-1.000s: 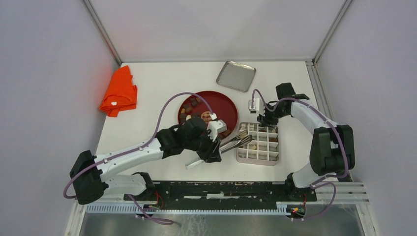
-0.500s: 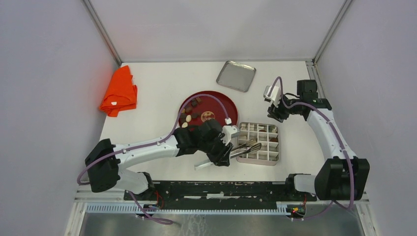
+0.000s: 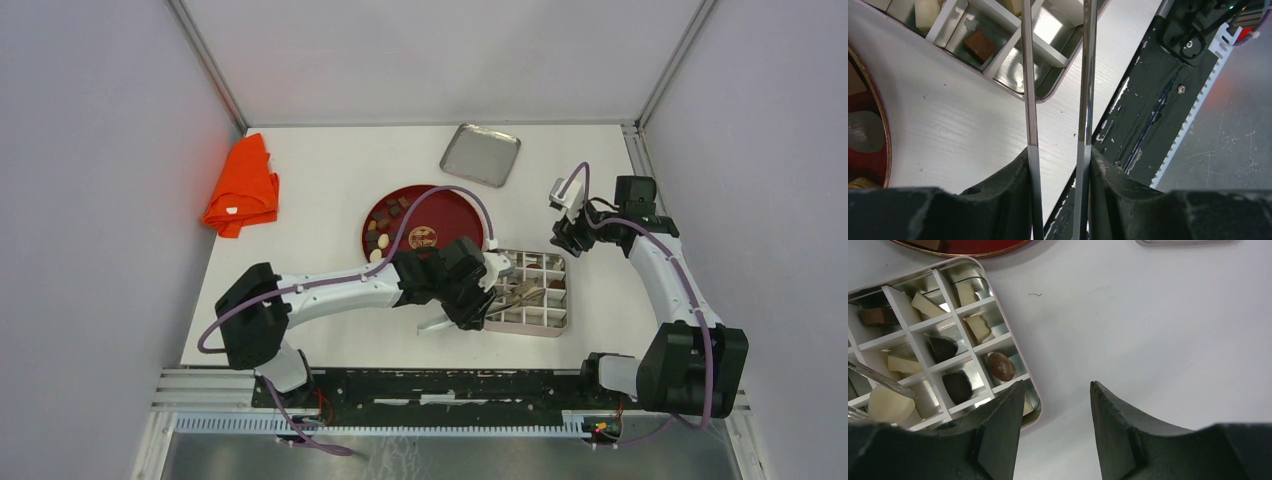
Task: Pack the chocolate
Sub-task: Place the fake chocolate in the packing box.
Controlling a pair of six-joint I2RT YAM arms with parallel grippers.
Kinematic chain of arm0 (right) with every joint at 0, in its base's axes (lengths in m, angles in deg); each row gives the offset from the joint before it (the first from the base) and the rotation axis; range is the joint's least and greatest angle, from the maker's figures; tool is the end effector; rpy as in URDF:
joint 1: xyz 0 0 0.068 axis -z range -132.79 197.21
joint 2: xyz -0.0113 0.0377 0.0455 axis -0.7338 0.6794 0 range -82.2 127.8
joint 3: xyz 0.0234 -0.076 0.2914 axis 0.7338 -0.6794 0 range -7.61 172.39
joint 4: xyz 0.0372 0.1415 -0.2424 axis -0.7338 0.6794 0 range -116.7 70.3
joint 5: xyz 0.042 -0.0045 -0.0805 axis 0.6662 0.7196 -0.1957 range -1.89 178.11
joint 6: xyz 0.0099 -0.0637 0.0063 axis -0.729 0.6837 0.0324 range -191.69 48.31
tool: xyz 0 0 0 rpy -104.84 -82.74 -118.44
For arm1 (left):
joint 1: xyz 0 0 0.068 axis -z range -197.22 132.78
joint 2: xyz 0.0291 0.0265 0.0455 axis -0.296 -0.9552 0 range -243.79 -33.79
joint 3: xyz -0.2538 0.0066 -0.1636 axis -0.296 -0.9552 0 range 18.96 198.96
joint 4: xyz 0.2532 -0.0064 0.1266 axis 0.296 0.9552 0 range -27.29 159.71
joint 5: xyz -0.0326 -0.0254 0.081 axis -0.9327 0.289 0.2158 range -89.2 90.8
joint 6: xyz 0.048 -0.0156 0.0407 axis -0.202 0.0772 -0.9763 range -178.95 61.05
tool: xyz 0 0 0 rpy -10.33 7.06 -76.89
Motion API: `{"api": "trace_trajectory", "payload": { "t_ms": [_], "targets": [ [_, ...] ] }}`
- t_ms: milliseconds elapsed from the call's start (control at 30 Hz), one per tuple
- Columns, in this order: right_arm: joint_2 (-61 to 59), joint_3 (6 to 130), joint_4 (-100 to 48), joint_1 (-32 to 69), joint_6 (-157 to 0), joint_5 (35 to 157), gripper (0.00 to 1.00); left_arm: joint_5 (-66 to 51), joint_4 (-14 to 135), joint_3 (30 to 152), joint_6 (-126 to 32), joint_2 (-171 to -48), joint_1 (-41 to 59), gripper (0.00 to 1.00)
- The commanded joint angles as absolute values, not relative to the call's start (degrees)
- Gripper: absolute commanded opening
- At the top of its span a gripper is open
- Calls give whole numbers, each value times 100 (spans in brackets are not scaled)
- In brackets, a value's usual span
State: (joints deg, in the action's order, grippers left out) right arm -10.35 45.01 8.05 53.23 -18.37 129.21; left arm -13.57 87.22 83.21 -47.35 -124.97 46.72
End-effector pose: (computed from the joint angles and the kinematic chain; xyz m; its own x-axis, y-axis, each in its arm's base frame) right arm 0.2692 0.0051 0.2708 -0.2356 -0.5828 -0.7777 -0.8275 0.5399 -0.1540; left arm 0.1508 -0.3368 0.2434 -0.5252 0.6305 -0.5716 0.8499 0.4221 -0.3153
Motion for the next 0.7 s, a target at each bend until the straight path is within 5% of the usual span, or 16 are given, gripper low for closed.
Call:
{"api": "trace_trajectory", "payload": {
  "t_ms": [0,667],
  "targets": [
    [-1157,4486,574,5334,-1944,12947,58,-1187,8792,8738,-5048,-12611,4727,9],
    [-1139,4433,569,5406,-1910,12999,59,-1028,9004,8928,-5073,-12870,4779,38]
  ]
}}
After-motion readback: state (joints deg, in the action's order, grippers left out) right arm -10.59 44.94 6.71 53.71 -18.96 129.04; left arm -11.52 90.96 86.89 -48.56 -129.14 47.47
